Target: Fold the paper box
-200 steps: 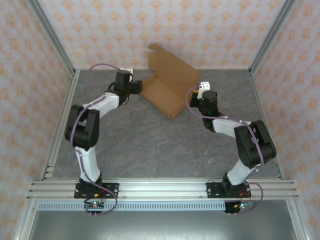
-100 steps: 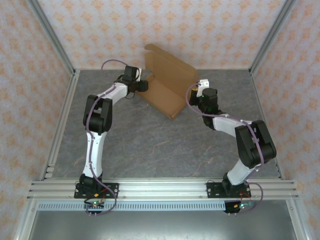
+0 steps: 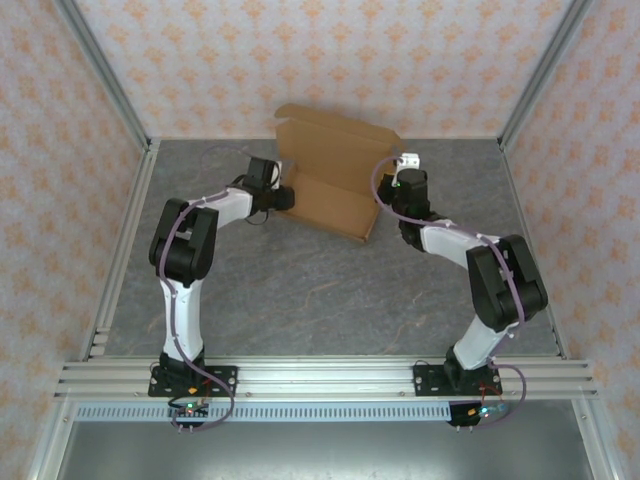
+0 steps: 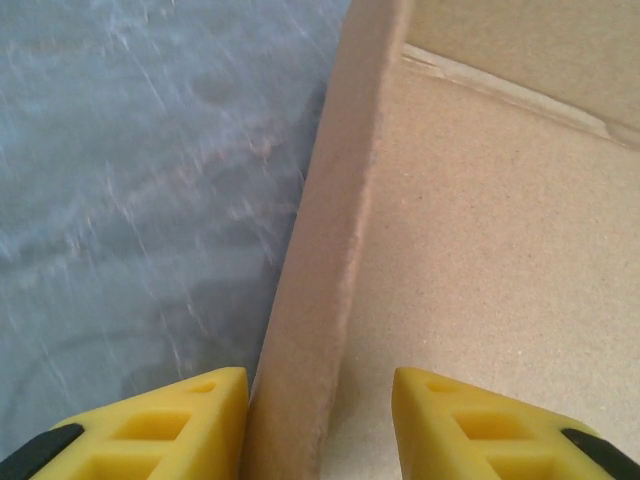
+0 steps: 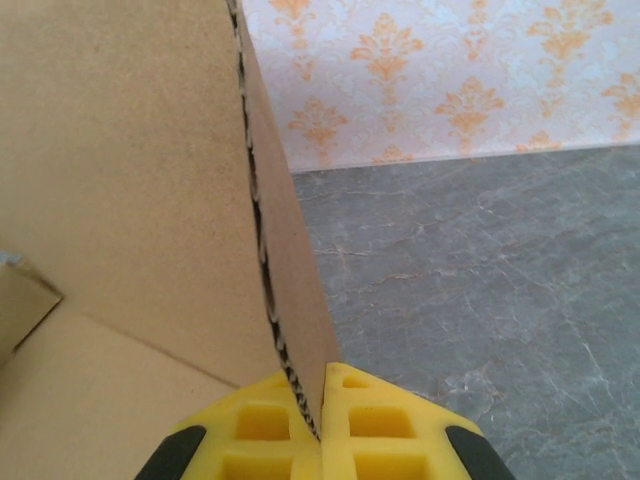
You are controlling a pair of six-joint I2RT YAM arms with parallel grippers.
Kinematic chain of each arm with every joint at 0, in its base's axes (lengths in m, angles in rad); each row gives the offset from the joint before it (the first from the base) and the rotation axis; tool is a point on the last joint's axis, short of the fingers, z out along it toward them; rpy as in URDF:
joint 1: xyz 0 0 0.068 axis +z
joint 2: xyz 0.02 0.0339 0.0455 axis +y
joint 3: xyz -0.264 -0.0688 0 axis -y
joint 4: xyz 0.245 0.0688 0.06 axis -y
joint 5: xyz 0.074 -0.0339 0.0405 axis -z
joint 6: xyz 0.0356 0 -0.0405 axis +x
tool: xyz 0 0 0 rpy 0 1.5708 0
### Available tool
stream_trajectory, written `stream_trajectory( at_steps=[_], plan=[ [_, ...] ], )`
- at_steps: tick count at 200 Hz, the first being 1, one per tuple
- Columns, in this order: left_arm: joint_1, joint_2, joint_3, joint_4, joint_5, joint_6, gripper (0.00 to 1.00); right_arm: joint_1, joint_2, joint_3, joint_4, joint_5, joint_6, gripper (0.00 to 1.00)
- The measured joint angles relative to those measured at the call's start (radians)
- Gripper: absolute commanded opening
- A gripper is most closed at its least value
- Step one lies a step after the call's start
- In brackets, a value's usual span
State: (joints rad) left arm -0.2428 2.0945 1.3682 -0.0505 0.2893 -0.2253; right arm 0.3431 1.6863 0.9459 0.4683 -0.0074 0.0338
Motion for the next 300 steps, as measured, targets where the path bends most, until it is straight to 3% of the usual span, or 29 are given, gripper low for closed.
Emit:
stream_trajectory(
  at_steps=[45,84,158,195,263,300],
  plan=[
    [-0.063,-0.085,-0.157,0.093,-0.082,-0.097,0.44,0.054,0.034,0.025,-0.005,0.155,0.074,0.03],
    [-0.101,-0.138,-0.246,0.155,-0.124,-0.163,0.48,0.057,0.061,0.017,0.031,0.214,0.096,0.02],
    [-0.104,-0.203,-0.334,0.232,-0.141,-0.204,0.57,0.053,0.106,-0.126,0.346,0.146,-0.011,0.00],
    [-0.104,-0.229,-0.387,0.264,-0.142,-0.205,0.66,0.051,0.140,-0.165,0.477,0.108,-0.040,0.00],
    [-0.079,-0.419,-0.493,0.262,-0.173,-0.177,0.77,0.051,0.142,-0.204,0.549,0.093,-0.054,0.00],
    [-0.010,-0.583,-0.519,0.226,-0.154,-0.159,0.79,0.051,0.142,-0.205,0.551,0.092,-0.062,0.00]
  ],
)
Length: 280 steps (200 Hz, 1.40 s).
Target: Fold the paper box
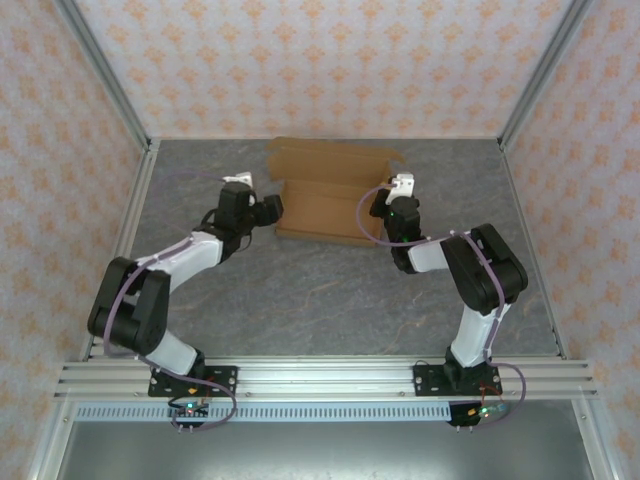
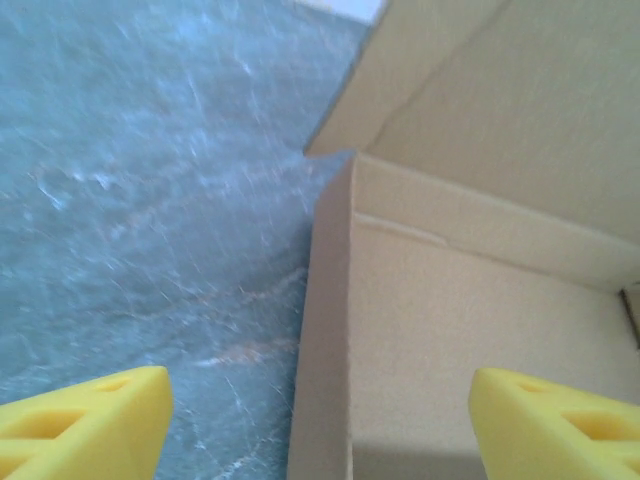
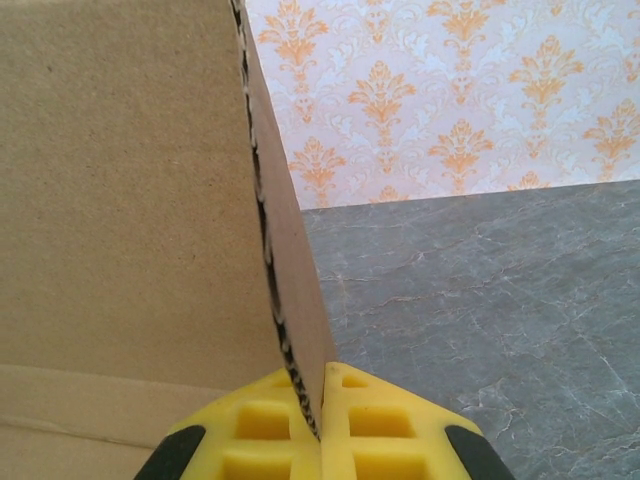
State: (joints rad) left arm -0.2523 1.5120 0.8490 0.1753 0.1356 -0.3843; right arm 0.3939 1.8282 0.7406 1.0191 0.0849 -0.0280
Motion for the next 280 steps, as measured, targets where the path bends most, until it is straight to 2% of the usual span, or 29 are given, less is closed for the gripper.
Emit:
stream_trajectory(
  at_steps=[33,73,129,176,216,280],
  plan=[
    [0.079,-0.092,0.067,-0.098,0.067,-0.004,0.80,0.000,0.000,0.000,0.000,-0.003,-0.012,0.00],
    [0.131,-0.091,0.287,-0.224,0.144,-0.043,0.83,0.000,0.003,-0.001,0.018,-0.008,-0.042,0.00],
    [0.166,0.181,0.752,-0.436,0.174,-0.126,0.83,0.000,0.032,-0.002,0.065,-0.023,-0.056,0.00],
    [0.167,0.476,1.083,-0.678,0.276,-0.164,0.78,0.000,0.048,-0.002,0.093,-0.029,-0.055,0.00],
    [0.147,0.516,1.049,-0.790,0.344,-0.174,0.75,0.000,0.050,-0.002,0.097,-0.027,-0.051,0.00],
    [0.123,0.442,0.912,-0.767,0.434,-0.229,0.72,0.011,0.050,-0.002,0.097,-0.002,-0.044,0.00]
  ],
)
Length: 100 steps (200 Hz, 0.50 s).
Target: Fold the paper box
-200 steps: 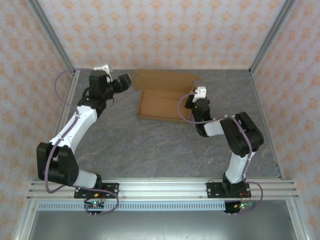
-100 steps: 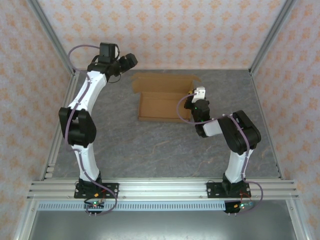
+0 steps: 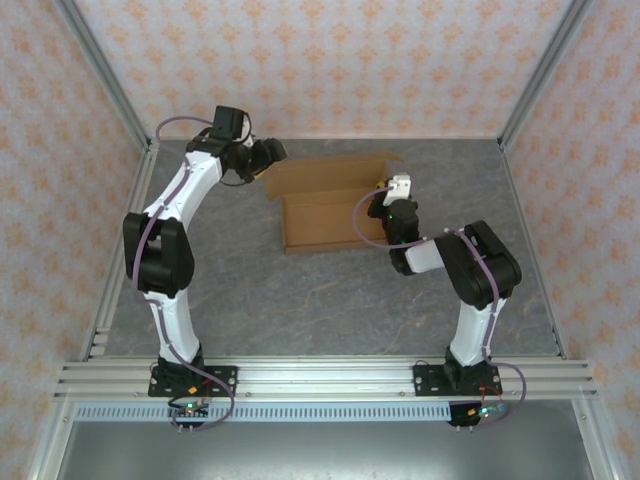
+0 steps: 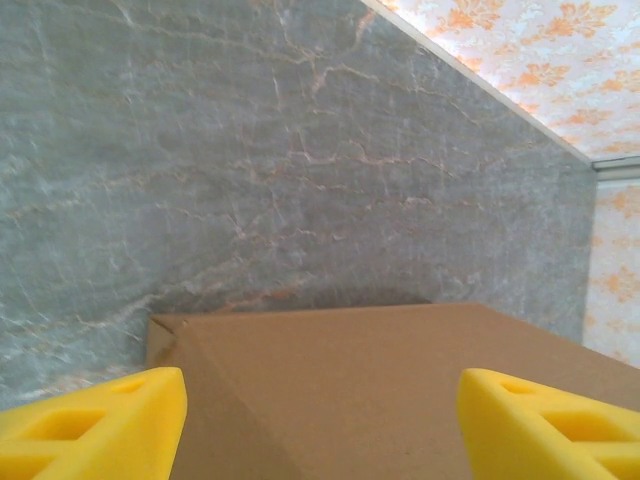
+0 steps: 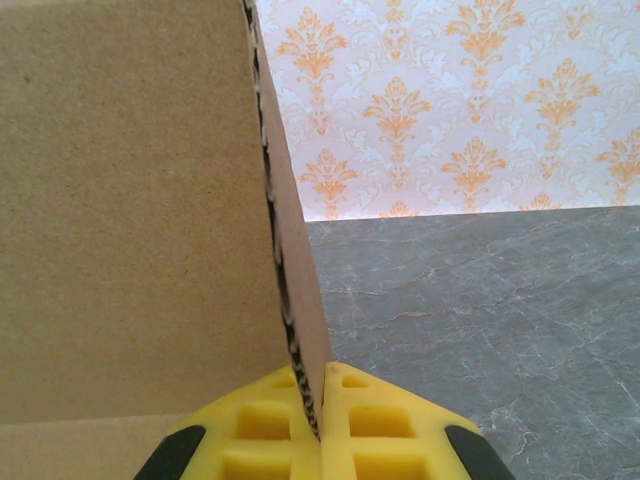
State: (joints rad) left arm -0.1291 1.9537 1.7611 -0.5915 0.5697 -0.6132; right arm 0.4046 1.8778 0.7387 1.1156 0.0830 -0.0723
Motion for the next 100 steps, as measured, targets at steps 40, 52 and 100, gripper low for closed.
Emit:
stream_trajectory(
  at_steps=[40,52,100],
  plan=[
    [-0.009,-0.043,-0.092,0.051,0.035,-0.063,0.76,0.029,0.000,-0.001,0.006,0.051,0.000,0.00],
    [-0.008,-0.062,-0.116,0.066,0.037,-0.085,0.78,0.036,0.000,-0.006,0.016,0.065,0.000,0.00],
    [0.011,-0.127,-0.151,0.076,0.024,-0.119,0.81,0.038,0.000,-0.028,0.039,0.112,0.000,0.00]
  ],
)
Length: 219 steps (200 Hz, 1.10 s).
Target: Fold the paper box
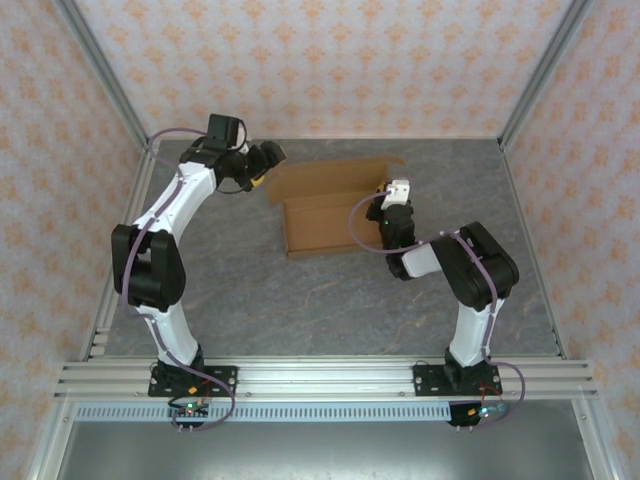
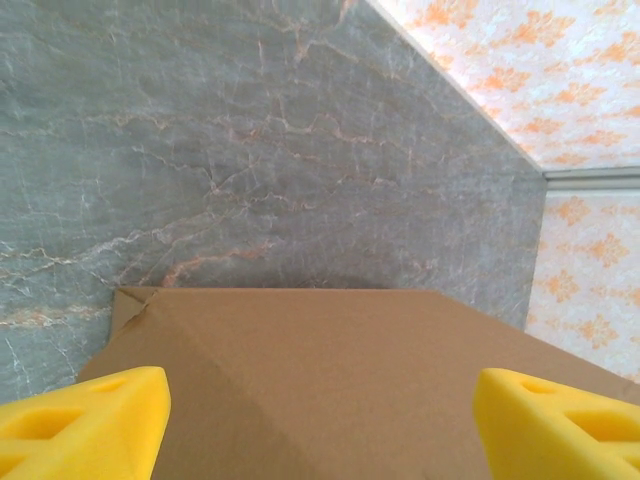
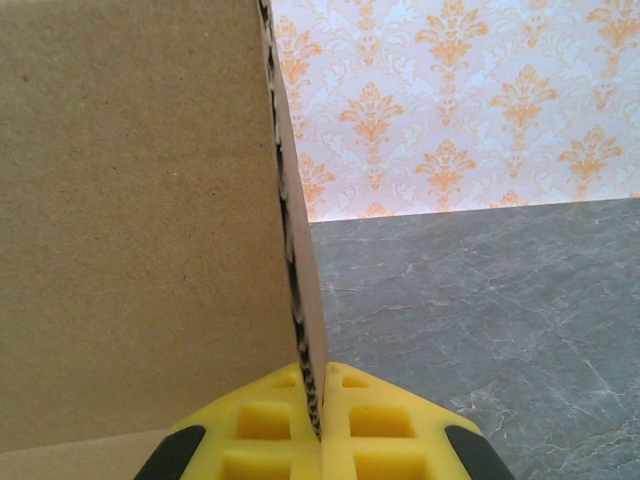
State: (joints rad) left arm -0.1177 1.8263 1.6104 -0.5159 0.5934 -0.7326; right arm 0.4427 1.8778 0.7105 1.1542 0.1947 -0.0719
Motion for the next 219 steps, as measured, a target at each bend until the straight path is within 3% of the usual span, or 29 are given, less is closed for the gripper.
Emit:
stream_trajectory(
  at_steps=[112,172,219],
  plan=[
    [0.004,0.047,-0.034,0.047,0.023,-0.045,0.77,0.004,0.000,0.000,0.006,0.024,0.000,0.00],
    [-0.020,0.048,-0.047,0.121,0.069,-0.117,0.80,0.024,0.000,0.000,0.008,0.060,0.008,0.00],
    [-0.034,0.044,-0.158,0.205,0.092,-0.225,0.80,0.045,0.000,-0.013,0.030,0.121,0.019,0.00]
  ],
)
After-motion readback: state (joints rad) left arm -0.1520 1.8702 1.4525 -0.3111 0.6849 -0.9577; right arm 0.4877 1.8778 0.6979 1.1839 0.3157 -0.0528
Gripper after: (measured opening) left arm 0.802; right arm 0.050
